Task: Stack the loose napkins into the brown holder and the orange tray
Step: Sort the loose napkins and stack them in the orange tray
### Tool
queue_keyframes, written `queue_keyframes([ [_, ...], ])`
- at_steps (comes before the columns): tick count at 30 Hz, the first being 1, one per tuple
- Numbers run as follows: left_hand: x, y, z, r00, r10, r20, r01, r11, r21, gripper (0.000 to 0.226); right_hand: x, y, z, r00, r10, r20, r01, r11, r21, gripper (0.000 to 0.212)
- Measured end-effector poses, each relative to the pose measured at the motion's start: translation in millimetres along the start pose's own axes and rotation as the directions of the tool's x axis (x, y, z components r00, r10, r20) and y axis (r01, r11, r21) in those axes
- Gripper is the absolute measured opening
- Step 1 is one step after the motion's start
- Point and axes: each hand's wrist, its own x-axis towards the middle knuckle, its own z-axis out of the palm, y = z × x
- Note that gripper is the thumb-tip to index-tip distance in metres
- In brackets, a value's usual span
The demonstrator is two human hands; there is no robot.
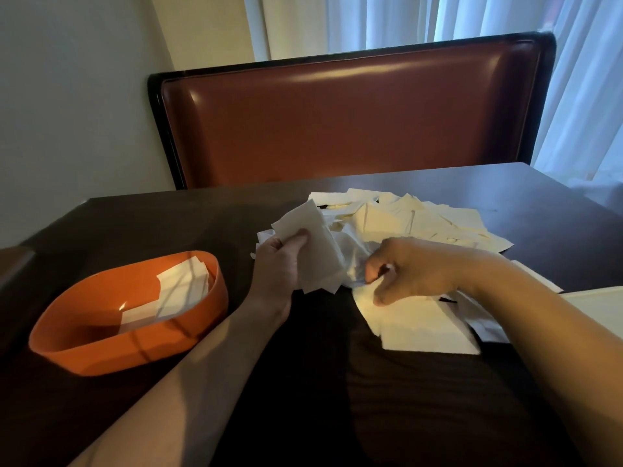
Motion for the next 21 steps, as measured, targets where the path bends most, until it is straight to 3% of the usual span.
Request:
queue_keyframes([
  [5, 2.6, 0.5, -1.7, 0.999, -0.017, -0.044, 0.016, 1.000, -0.002, 0.015, 11.1, -4.3, 6.8, 0.954, -0.063, -0.294, 0.122, 0.975, 0.187, 0.007],
  [7, 3.3, 1.1, -2.6, 0.998, -0.007, -0.060, 0.006, 1.000, -0.007, 0.014, 14.8, -4.4, 9.2, 0.923, -0.070, -0.378, 0.183, 0.944, 0.273, 0.010],
  [13, 4.5, 3.1, -5.7, 0.985, 0.096, -0.141, -0.095, 0.995, 0.014, 0.013, 17.8, -6.2, 7.9, 0.821, 0.107, -0.560, 0.301, 0.753, 0.586, 0.008],
  [18, 0.0, 6.1, -5.5, 0.996, 0.061, -0.064, -0.058, 0.997, 0.050, 0.014, 18.0, -8.9, 12.9, 0.757, 0.166, -0.632, 0.437, 0.591, 0.678, 0.019],
  [21, -5.8, 7.7, -1.3, 0.998, 0.040, 0.052, -0.046, 0.991, 0.129, 0.021, 20.4, -17.4, 18.7, 0.687, 0.178, -0.705, 0.473, 0.626, 0.619, 0.014],
])
